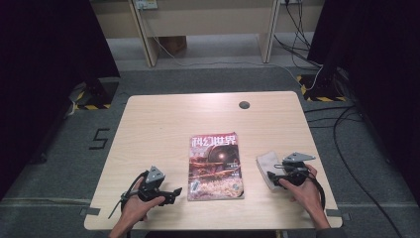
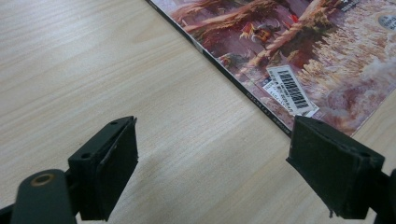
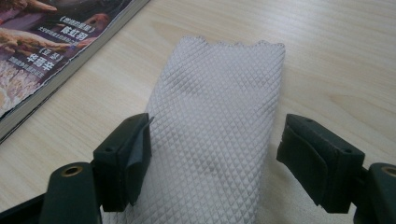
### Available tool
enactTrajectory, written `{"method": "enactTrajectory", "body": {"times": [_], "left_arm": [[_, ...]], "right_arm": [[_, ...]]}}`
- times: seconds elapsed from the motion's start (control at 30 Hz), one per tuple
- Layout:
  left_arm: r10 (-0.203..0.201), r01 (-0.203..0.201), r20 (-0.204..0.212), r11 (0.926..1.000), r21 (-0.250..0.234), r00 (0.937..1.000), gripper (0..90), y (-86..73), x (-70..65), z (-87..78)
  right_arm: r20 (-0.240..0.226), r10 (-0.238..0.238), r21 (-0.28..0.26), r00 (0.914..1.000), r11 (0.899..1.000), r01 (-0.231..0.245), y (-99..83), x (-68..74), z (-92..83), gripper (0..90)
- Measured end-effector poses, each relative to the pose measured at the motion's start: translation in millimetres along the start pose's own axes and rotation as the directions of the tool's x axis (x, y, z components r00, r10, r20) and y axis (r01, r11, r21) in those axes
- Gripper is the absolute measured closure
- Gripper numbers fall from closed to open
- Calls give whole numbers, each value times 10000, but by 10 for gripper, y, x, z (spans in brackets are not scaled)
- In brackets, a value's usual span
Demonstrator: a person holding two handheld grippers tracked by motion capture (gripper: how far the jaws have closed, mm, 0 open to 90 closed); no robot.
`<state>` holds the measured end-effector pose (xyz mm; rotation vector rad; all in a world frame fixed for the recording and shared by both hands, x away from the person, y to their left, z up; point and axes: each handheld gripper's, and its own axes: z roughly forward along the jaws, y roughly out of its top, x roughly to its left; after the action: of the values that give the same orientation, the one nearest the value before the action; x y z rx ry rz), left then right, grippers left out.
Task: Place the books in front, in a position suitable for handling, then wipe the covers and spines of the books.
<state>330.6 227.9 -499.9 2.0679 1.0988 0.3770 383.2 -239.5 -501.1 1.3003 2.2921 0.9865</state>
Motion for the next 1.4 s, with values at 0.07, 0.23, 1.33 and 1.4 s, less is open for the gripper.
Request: {"method": "enactTrajectory", "body": {"times": [0.07,0.23,1.33,1.4], "left_arm": [[-31,31,-17,10000,-4,10000,148,5,0,-3],[-129,130,-59,9999,30,9999,148,4,11,8],[-25,26,-40,9999,105,10000,148,-8,-19,0],[13,-13,-2,10000,87,10000,148,-5,-24,5]], "right_arm": [[28,-66,-39,10000,10000,66,-1,-5,-4,252],[100,-58,86,9999,9999,57,-16,-8,-9,251],[-378,-474,115,9982,9988,479,65,0,102,650],[-508,-679,40,9964,9977,682,70,24,97,734]]}}
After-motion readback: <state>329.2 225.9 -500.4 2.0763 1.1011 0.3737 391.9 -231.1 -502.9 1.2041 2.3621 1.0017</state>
